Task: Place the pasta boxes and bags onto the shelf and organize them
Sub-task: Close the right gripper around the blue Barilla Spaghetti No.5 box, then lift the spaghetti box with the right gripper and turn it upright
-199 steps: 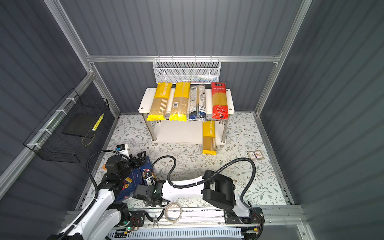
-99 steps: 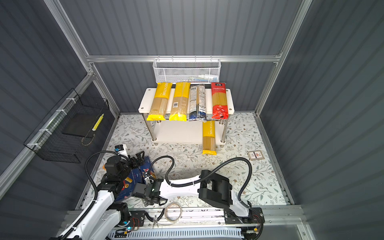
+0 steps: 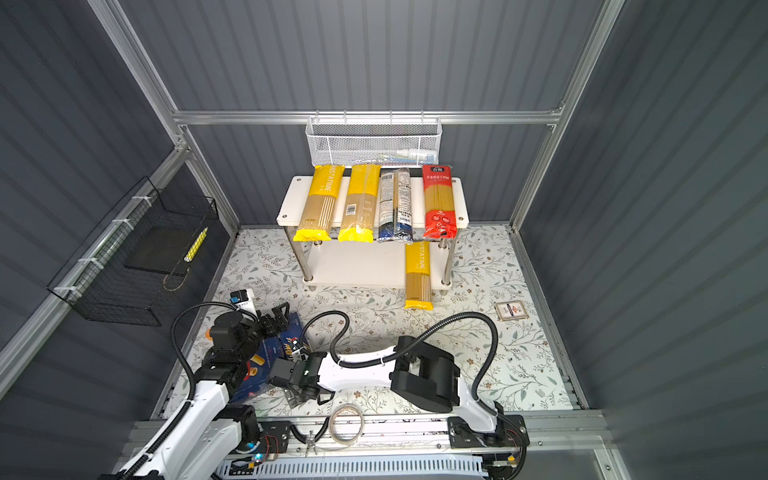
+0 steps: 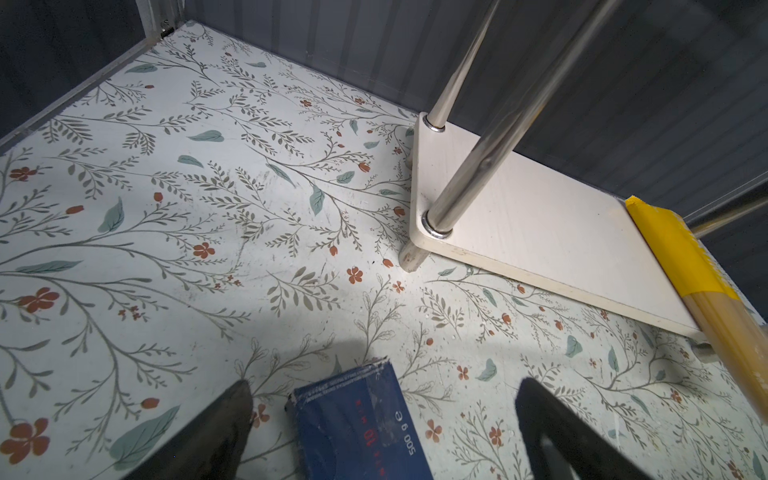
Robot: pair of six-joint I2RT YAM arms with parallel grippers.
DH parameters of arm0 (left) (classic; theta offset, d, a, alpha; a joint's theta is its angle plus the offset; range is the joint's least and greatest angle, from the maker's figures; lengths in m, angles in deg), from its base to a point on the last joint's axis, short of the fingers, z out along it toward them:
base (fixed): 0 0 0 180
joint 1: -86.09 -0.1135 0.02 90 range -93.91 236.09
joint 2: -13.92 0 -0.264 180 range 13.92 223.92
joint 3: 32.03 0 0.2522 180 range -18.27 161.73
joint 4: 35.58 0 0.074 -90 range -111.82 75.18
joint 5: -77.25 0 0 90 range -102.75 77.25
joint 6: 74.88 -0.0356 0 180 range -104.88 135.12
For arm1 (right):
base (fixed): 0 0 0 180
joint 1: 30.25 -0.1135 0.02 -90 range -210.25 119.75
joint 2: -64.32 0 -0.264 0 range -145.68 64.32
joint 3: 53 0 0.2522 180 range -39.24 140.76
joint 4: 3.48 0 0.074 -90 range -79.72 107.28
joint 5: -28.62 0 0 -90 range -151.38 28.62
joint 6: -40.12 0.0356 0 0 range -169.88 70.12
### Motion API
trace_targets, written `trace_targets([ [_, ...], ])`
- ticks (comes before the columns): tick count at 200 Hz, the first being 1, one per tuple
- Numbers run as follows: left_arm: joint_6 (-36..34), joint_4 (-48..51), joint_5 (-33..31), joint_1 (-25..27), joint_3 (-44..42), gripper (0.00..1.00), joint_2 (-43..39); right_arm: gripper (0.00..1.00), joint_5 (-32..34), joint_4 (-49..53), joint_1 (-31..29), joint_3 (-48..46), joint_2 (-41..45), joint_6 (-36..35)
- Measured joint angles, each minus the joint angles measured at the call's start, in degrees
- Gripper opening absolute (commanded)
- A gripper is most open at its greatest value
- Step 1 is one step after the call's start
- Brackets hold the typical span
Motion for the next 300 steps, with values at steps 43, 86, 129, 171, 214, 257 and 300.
trace_targets([
  [43, 0.0, 0.4, -0.7, 0.0, 0.0, 1.00, -0.1, 0.99, 1.3, 3.5, 0.0, 3.1, -1.4, -0.2],
  [86, 0.0, 1.3, -2.1, 0.0, 0.0, 1.00, 0.0, 0.99, 1.9, 5.4, 0.0, 4.5, -2.0, -0.2],
  [129, 0.0, 2.0, -3.0, 0.0, 0.0, 1.00, 0.3, 0.99, 2.3, 6.4, 0.1, 6.1, -4.2, 0.0],
  [171, 0.0, 2.0, -2.5, 0.0, 0.0, 1.00, -0.1, 0.96, 1.7, 2.5, 1.7, -3.0, 1.2, 0.7],
  [214, 0.0, 2.0, -1.3, 0.0, 0.0, 1.00, -0.1, 0.93, 1.9, 0.6, 4.6, -11.5, 7.0, 0.9],
  [257, 0.0, 1.9, -0.3, 0.0, 0.0, 1.00, -0.1, 0.99, 0.5, -1.2, 4.8, -13.0, 8.1, -5.2],
  [300, 0.0, 1.9, 0.1, 0.0, 0.0, 1.00, -0.1, 0.99, 1.3, 0.9, 6.1, -11.6, 8.1, -15.5],
])
